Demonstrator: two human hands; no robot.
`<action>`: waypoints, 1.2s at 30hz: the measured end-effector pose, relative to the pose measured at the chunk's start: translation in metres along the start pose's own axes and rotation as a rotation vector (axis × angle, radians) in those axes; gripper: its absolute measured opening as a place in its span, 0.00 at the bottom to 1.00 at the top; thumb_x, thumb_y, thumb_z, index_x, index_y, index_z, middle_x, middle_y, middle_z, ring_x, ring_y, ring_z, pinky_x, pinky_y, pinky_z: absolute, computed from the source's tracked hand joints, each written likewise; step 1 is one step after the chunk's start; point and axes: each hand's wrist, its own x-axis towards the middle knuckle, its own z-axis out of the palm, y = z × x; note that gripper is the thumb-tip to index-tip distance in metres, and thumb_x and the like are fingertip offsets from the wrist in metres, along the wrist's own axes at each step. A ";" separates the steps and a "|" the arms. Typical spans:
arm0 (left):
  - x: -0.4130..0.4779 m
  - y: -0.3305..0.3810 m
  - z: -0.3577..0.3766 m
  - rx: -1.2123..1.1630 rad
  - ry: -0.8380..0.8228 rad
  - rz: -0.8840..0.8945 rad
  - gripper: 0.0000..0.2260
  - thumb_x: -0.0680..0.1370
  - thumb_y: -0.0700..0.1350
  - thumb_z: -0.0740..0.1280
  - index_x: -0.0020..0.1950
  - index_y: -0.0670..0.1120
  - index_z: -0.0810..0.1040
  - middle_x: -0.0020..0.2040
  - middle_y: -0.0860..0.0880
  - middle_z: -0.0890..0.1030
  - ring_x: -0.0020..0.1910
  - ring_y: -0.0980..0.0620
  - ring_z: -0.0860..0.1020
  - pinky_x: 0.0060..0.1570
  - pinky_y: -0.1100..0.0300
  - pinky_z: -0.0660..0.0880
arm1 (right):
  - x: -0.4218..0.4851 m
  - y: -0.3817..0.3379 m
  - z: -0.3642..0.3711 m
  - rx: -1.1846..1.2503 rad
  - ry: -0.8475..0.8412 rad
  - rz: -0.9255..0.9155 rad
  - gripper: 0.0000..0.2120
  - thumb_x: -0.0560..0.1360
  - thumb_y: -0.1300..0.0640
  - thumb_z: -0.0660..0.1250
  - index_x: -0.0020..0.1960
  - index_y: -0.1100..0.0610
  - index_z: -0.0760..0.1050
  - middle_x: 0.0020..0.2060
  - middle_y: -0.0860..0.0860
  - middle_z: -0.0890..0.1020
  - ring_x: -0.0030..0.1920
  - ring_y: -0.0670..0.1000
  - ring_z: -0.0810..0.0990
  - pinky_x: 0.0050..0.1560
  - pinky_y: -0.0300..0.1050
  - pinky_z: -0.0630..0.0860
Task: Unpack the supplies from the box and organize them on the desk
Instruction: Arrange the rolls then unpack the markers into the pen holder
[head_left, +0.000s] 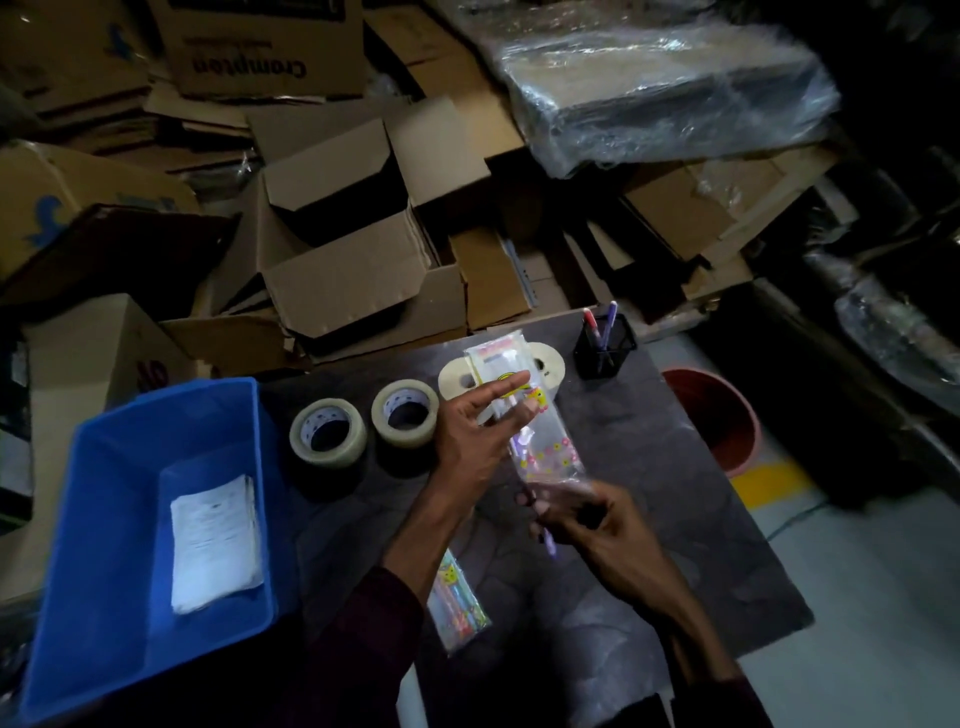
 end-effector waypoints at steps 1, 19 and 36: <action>0.000 0.002 0.001 -0.002 0.009 0.015 0.15 0.72 0.33 0.73 0.59 0.39 0.82 0.51 0.41 0.83 0.46 0.57 0.84 0.45 0.58 0.82 | -0.002 0.001 -0.002 0.021 -0.025 0.033 0.09 0.76 0.69 0.69 0.55 0.66 0.82 0.39 0.56 0.86 0.35 0.49 0.81 0.40 0.42 0.78; 0.024 -0.048 -0.016 -0.070 0.255 -0.087 0.13 0.67 0.45 0.77 0.51 0.50 0.86 0.54 0.43 0.85 0.56 0.41 0.81 0.57 0.44 0.78 | 0.162 -0.003 -0.155 -0.044 0.510 -0.151 0.12 0.79 0.63 0.67 0.63 0.61 0.79 0.53 0.49 0.86 0.54 0.42 0.83 0.55 0.36 0.78; 0.052 -0.072 -0.018 -0.079 0.345 -0.117 0.28 0.57 0.57 0.82 0.55 0.50 0.85 0.56 0.45 0.84 0.56 0.44 0.82 0.54 0.47 0.80 | 0.291 0.084 -0.193 -0.418 0.507 -0.076 0.10 0.75 0.57 0.71 0.55 0.50 0.80 0.64 0.56 0.78 0.66 0.53 0.76 0.69 0.54 0.73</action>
